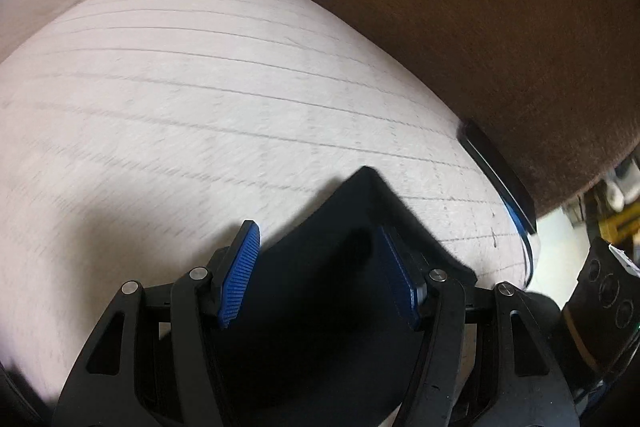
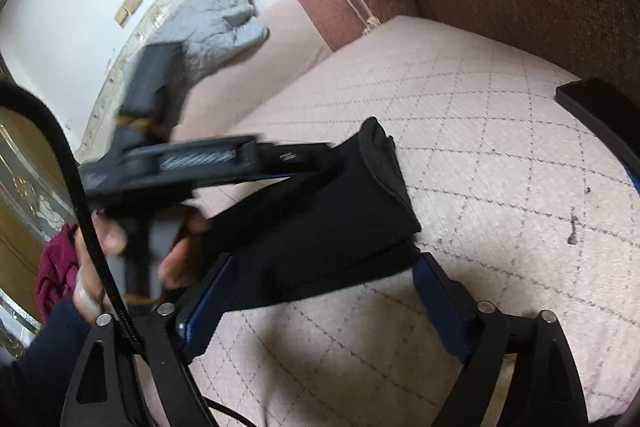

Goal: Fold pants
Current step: 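Grasp the leg end of the folded pants with the left gripper and lift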

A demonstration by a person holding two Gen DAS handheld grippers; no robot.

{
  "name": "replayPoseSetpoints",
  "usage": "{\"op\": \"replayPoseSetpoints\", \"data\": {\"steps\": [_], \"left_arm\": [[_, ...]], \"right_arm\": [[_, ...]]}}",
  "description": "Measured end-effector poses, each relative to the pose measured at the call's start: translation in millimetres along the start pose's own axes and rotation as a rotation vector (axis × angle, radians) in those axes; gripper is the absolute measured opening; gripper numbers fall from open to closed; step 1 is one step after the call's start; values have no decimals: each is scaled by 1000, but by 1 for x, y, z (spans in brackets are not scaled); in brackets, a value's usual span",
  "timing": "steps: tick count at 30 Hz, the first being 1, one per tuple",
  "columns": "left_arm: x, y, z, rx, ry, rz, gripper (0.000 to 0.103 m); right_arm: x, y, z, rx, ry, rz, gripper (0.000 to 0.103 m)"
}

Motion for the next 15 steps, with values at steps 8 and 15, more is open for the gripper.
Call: {"op": "replayPoseSetpoints", "data": {"steps": [8,15], "left_arm": [[30,34,-13,183,-51,-12,61],[47,52,-12,289,-19,-42,48]], "right_arm": [[11,-4,-7,-42,33,15,91],[17,16,-11,47,36,30,26]]}}
Point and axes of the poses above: each gripper's, at about its wrist camera, not at the fingertips, and x roughly the way its jaws point, y to its right, z to its underside, the point moved 10 cm from there along x, roughly the way its jaws point, and after that the axes turned 6 degrees about -x, right-handed, at the moved point
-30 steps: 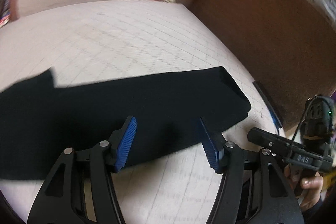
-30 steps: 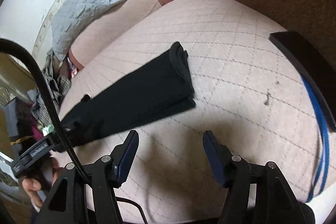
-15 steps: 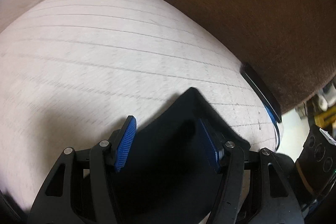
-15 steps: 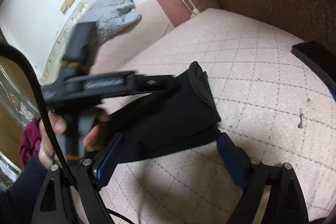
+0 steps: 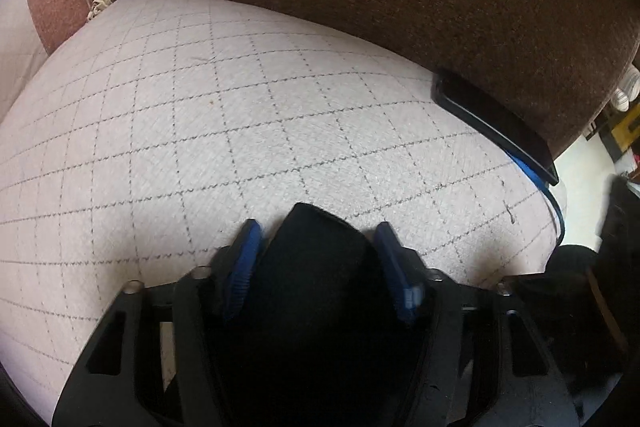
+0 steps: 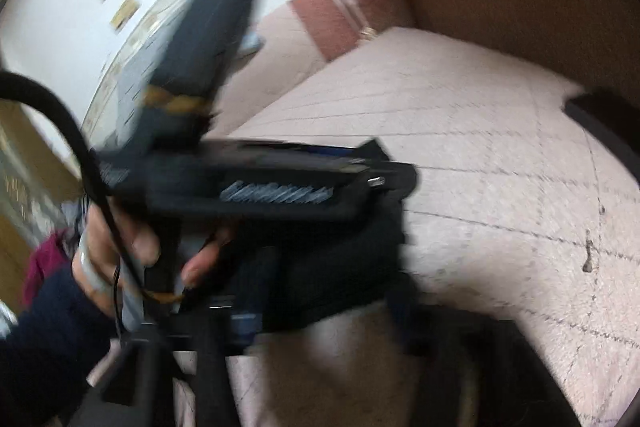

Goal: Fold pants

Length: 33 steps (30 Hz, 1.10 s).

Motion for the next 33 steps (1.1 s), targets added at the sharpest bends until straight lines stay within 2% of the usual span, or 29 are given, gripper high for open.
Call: {"op": "replayPoseSetpoints", "data": {"steps": [1,2,3,6,14,18,21,23,25,26,27,29,30,32,33], "left_arm": [[0,2,-1,-10,6,12,44],[-2,3,0,-22,13,26,34],[-5,5,-1,-41,24,47,25],[-17,7,2,-76,53,71,14],[-92,-5,13,-137,199,62,11],[-133,-32,27,-198,273,36,11],[-163,-64,52,-265,322,-2,11],[-182,-92,78,-351,340,-21,13],[-199,-125,111,-458,355,-50,20],[-206,-140,127,-507,361,-67,30],[-214,-160,150,-580,366,-98,45],[-222,-183,183,-687,376,-119,58],[-226,-192,202,-746,383,-108,58],[-233,-197,224,-795,381,-94,58],[-238,-196,236,-803,385,-106,58]], "right_arm": [[1,5,0,38,-3,-22,19],[3,4,-1,52,-7,-39,15],[3,2,-2,45,-11,-44,13],[-3,-12,-4,-18,-14,-33,11],[-28,-70,-18,-174,32,-84,10],[-30,-112,-23,-275,40,-124,10],[-23,-152,-21,-339,34,-184,10],[-11,-174,-17,-389,17,-201,10],[7,-199,-4,-442,-23,-235,10],[14,-206,3,-453,-42,-251,10],[24,-214,13,-463,-69,-273,10],[51,-229,36,-443,-151,-339,10],[65,-234,48,-422,-208,-366,11],[91,-236,71,-381,-326,-378,17],[95,-238,77,-368,-354,-388,19]]}}
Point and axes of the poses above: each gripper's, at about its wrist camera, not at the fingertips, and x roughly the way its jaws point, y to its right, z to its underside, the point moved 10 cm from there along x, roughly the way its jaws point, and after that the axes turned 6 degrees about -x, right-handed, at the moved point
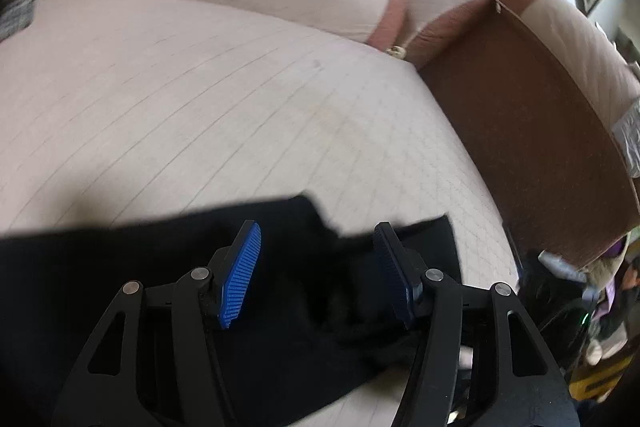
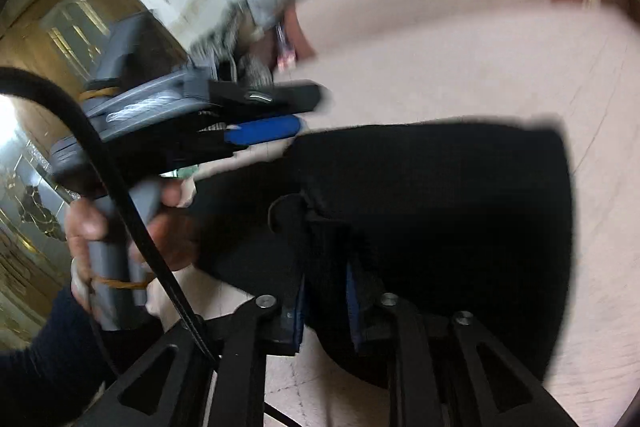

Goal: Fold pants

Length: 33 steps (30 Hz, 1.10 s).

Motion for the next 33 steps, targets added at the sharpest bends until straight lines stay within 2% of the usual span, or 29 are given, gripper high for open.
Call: {"op": "replayPoseSetpoints", "data": {"steps": [1,4,5,7,10,13,16,18,20,21,22,23,24,27,29,33], "left_arm": [[-4,-2,5,3,10,-9,59],[-17,-8,23,-1,23,-13,61],[-18,-7,28,-12,17,-3,61],[-17,-5,38,-34,1,18,61],[-12,10,56,-50,-29,46,61],[4,18,66,-27,-53,-13,61],[22,25,68,-2,-69,-81,61],[27,31,67,42,-54,-109,60],[31,37,67,88,-48,-108,60],[32,40,67,104,-49,-105,46],[35,42,65,119,-53,-108,38],[37,43,61,133,-59,-112,23],[39,44,55,146,-56,-117,20],[36,49,29,188,-5,-119,16],[34,43,19,181,10,-119,16],[35,17,37,105,-72,-95,17]], "right_arm": [[-5,-4,-2,-5,18,-17,26],[-39,-12,-15,-18,71,-82,64],[-51,-11,-17,-17,96,-78,66],[-81,-1,-27,-6,166,-47,66],[-103,30,-36,28,221,46,66],[-99,61,-31,73,196,174,66],[-83,82,-26,107,160,212,65],[-76,86,-25,158,154,185,65],[-83,80,-21,154,187,131,65],[-87,71,-20,136,195,124,65],[-87,64,-23,92,196,128,65],[-88,61,-22,70,189,135,65],[-84,59,-23,40,171,150,65],[-80,65,-21,46,153,167,65],[-81,65,-22,73,170,135,65],[-75,45,-20,-10,154,108,65]]}}
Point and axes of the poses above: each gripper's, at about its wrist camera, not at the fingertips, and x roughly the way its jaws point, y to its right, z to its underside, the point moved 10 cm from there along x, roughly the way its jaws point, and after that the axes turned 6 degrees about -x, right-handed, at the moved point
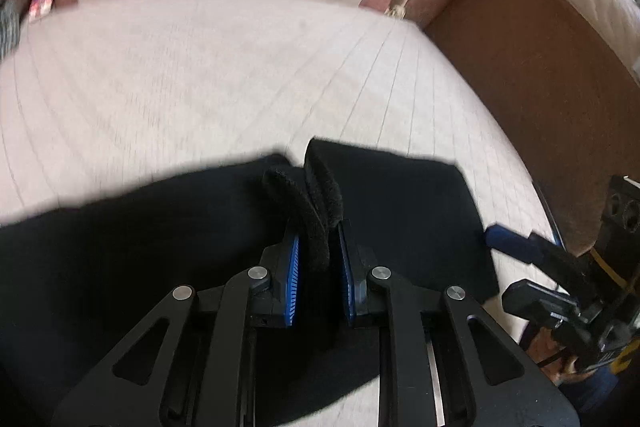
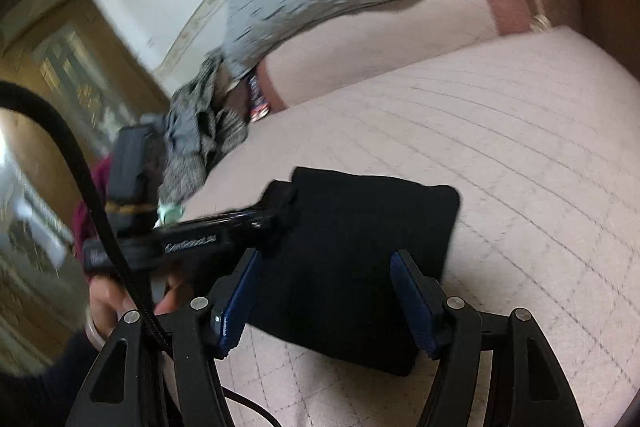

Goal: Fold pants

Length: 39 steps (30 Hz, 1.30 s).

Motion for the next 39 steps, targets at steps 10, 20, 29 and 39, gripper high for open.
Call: {"op": "replayPoseSetpoints", "data": {"steps": [10,20,29,39], "left_arm": [[-26,-34,5,-150,57,6,18],[-44,-43,7,-206,95,21,18],[-60,-45,9,-209,128,51,18],[-59,-23,-3,-256,142,97,59]], "right_arm": [[46,-56,30,-424,-118,59,49],[69,-50,41,-535,-175,129,37],[43,-65,15,-380,-58,26,4],[63,-49,25,-159,-138,-65,39]]}}
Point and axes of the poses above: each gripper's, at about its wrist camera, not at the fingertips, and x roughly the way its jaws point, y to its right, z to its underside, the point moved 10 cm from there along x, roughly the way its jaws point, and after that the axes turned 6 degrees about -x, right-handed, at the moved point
